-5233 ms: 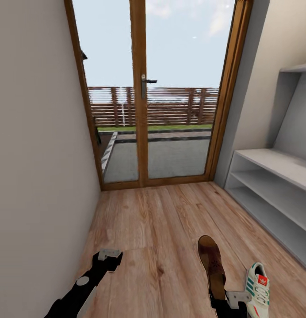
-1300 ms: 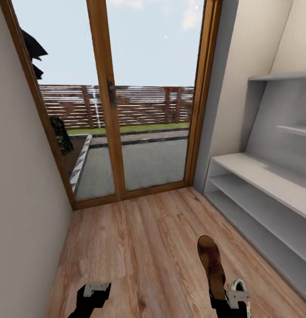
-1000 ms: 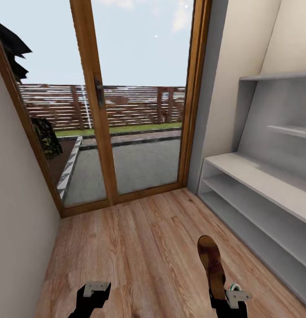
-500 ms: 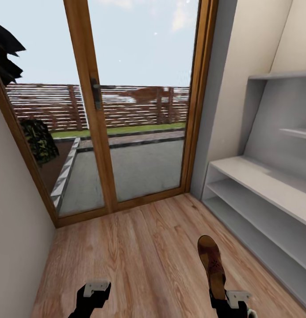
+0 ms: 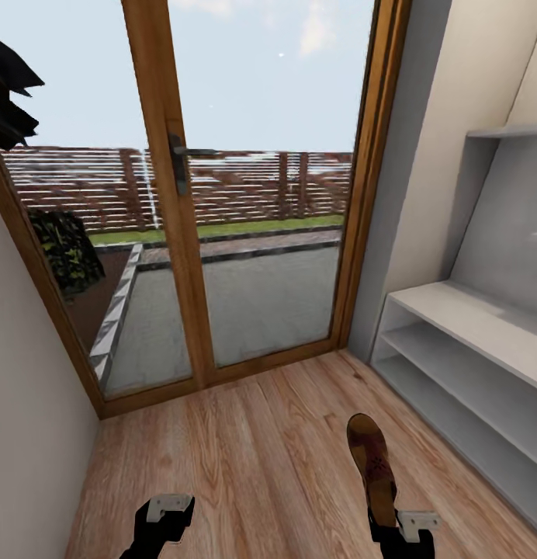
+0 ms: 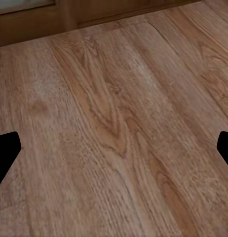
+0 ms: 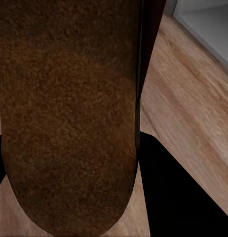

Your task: Pick up the two gym shoes and the two sandals from the corridor floor and place them onto the hallstand (shoe rack) in the corridor, making sure they are on the rack and not on the floor. Arrange them so the two gym shoes are next to each other and the two sandals are next to each other.

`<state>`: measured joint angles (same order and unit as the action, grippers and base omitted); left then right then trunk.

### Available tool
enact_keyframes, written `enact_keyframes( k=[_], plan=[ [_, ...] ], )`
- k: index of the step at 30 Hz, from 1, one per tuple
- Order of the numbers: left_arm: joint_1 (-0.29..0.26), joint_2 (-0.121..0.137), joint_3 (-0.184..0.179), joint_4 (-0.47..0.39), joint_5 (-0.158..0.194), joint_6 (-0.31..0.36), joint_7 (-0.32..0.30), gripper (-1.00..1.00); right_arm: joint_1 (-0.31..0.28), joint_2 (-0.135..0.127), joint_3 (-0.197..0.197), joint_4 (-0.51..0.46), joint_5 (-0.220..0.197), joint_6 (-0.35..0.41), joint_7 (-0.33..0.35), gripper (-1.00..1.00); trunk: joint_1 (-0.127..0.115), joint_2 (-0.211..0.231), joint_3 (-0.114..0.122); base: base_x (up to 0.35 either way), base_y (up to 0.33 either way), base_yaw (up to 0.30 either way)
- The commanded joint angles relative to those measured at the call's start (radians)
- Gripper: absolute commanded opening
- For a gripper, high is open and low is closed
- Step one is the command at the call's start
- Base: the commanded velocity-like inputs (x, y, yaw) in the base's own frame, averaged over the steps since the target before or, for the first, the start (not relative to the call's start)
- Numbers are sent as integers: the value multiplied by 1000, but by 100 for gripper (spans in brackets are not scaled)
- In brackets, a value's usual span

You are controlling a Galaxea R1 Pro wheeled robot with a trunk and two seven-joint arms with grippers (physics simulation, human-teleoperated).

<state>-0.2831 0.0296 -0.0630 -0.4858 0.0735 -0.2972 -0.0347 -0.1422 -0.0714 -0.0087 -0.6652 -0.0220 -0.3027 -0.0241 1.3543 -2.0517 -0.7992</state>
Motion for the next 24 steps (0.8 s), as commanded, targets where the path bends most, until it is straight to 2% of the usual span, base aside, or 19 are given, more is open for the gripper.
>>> enact_keyframes(
  k=[1, 12, 24],
  plan=[
    [-1, 1, -6, 1, 8, -3, -1, 100, 0, 0, 1, 0, -6, -3, -2, -100, 0, 0, -1, 288, 227, 0],
    [-1, 1, -6, 1, 8, -3, -1, 100, 0, 1, 0, -1, -8, -3, -3, -100, 0, 0, 0, 292, 206, -20],
    [-1, 0, -6, 1, 9, -4, -1, 100, 0, 1, -1, -1, -9, -3, -4, -100, 0, 0, 7, 323, 118, -228]
  ],
)
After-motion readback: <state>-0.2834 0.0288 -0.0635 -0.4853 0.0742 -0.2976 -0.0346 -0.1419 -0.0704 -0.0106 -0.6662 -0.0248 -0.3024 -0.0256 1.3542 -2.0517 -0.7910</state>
